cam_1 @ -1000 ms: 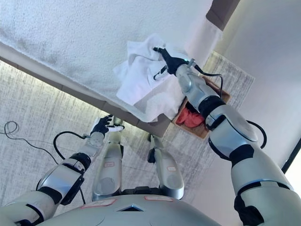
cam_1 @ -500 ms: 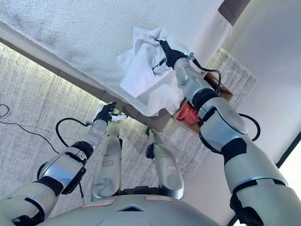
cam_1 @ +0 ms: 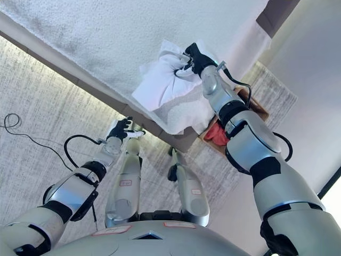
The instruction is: Put the clothes on the bed into the basket.
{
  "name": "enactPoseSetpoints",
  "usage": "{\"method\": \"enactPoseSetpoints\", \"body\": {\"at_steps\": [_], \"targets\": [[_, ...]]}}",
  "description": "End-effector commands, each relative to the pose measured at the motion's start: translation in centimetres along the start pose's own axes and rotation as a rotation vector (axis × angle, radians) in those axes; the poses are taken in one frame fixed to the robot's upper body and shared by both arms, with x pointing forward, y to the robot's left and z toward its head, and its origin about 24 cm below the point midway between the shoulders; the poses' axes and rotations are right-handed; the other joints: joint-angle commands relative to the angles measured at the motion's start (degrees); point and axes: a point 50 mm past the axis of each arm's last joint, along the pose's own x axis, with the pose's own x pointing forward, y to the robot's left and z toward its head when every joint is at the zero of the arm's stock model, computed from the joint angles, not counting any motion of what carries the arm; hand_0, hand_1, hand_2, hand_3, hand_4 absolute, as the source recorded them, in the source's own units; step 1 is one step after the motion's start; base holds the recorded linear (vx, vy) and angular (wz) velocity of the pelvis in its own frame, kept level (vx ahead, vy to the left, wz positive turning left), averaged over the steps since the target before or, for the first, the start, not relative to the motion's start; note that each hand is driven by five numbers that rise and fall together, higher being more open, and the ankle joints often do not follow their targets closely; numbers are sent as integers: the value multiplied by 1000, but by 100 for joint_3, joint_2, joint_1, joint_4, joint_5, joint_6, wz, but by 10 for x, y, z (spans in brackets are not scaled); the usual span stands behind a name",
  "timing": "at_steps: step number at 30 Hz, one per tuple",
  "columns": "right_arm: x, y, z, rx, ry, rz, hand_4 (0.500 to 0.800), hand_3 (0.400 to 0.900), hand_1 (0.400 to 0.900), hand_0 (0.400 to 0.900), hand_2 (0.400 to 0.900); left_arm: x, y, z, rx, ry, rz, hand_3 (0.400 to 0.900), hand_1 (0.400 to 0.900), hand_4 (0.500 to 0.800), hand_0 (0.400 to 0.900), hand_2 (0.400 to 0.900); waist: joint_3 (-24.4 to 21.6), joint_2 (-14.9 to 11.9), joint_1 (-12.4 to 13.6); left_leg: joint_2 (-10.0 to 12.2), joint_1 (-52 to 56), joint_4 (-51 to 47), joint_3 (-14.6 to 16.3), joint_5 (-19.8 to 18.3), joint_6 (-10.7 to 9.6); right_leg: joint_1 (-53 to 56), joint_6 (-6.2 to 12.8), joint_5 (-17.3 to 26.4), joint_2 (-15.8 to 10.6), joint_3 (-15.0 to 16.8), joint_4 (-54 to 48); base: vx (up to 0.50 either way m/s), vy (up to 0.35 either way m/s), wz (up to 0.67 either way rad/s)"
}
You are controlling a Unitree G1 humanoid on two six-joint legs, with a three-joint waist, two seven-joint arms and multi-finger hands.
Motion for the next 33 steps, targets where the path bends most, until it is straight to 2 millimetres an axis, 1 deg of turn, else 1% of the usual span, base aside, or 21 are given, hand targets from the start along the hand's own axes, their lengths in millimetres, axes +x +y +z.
{"method": "enactPoseSetpoints", "body": {"at_steps": [1,2,4,6,7,9,10,12,13,14,16,18,20,24,25,28,31,33], "targets": [[0,-10,6,158,-50,-61,500,400,400,400,400,-3,-1,-10,-11,4,18,900,900,800,900,900,-83,-174,-77,171,450,-67,335,-490,60,-8,205,235,-308,530,-9,22,15,-15],[-2,-13,1,212,-53,-82,500,400,400,400,400,-3,-2,-9,-29,-3,17,900,900,800,900,900,-133,-159,-108,164,514,-72,363,-511,72,37,209,234,-315,551,-9,25,21,-20],[-9,-16,-21,300,-28,-114,500,400,400,400,400,-6,-7,-8,-67,-25,-2,900,900,800,900,900,-254,-108,-172,156,699,-125,458,-556,100,148,222,217,-319,605,-9,40,35,-25],[-17,-15,-39,349,-3,-134,500,400,400,400,400,-8,-11,-8,-88,-38,-21,900,900,800,900,900,-386,-44,-256,152,896,-183,551,-603,123,274,238,194,-339,646,-9,54,39,-24],[-21,-11,-51,358,24,-133,500,400,400,400,400,-9,-14,-10,-98,-37,-32,900,900,800,900,900,-453,-16,-288,158,996,-218,582,-617,135,333,243,184,-351,664,-9,67,28,-22],[-33,-11,-77,400,80,-163,500,400,400,400,400,-12,-20,-12,-112,-42,-59,900,900,800,900,900,-618,51,-391,164,1269,-342,671,-658,155,499,264,152,-375,699,-9,81,29,-25],[-40,-7,-94,408,122,-165,500,400,400,400,400,-14,-23,-14,-116,-46,-76,900,900,800,900,900,-709,90,-441,160,1422,-399,725,-686,174,601,274,141,-389,728,-9,109,40,-26],[-55,-4,-119,419,182,-174,500,400,400,400,400,-18,-27,-17,-120,-57,-105,900,900,800,900,900,-894,175,-536,153,1677,-495,822,-731,193,754,289,107,-412,777,-9,119,33,-25],[-70,-5,-141,422,233,-189,500,400,400,400,400,-21,-29,-21,-128,-58,-118,900,900,800,900,900,-1072,245,-627,134,1872,-519,923,-798,220,892,305,80,-440,813,-9,89,20,-21],[-70,-5,-141,422,234,-189,500,400,400,400,400,-21,-29,-21,-127,-57,-119,900,900,800,900,900,-1067,244,-619,135,1882,-519,928,-801,220,900,305,80,-439,818,-9,93,19,-22],[-84,-9,-163,398,297,-197,500,400,400,400,400,-23,-30,-24,-129,-60,-141,900,900,800,900,900,-1220,309,-709,128,2052,-519,1015,-867,230,1027,315,51,-446,873,-9,68,-3,-21],[-96,-20,-183,356,361,-231,500,400,400,400,400,-25,-31,-31,-122,-38,-155,900,900,800,900,900,-1385,363,-788,131,2245,-519,1113,-942,226,1167,311,7,-430,955,-9,88,-20,-28],[-105,-26,-196,326,410,-244,500,400,400,400,400,-27,-35,-37,-117,-20,-176,900,900,800,900,900,-1503,413,-840,148,2360,-519,1171,-989,224,1256,310,-38,-419,1022,-9,68,-30,-21],[-129,-43,-229,290,556,-304,500,400,400,400,400,-30,-39,-46,-118,18,-196,900,900,800,900,900,-1684,532,-955,192,2540,-519,1287,-1048,198,1392,300,-96,-405,1084,-9,44,-50,-15],[-133,-47,-235,282,586,-316,500,400,400,400,400,-30,-40,-49,-116,30,-203,900,900,800,900,900,-1726,565,-988,205,2574,-519,1314,-1057,187,1424,291,-112,-398,1108,-9,29,-48,-11],[-151,-51,-254,282,694,-329,500,400,400,400,400,-33,-45,-52,-111,44,-227,900,900,800,900,900,-1805,656,-1023,240,2644,-519,1352,-1065,164,1487,278,-142,-376,1110,-9,35,-56,-8],[-157,-58,-261,297,743,-356,500,400,400,400,400,-34,-48,-52,-122,49,-241,900,900,800,900,900,-1872,739,-1049,275,2688,-519,1376,-1064,139,1532,264,-169,-351,1129,-9,28,-55,-4],[-170,-59,-272,311,814,-371,500,400,400,400,400,-34,-50,-50,-117,42,-252,900,900,800,900,900,-1892,788,-1048,291,2721,-519,1364,-1071,129,1581,252,-197,-337,1124,-9,36,-55,2]]}}
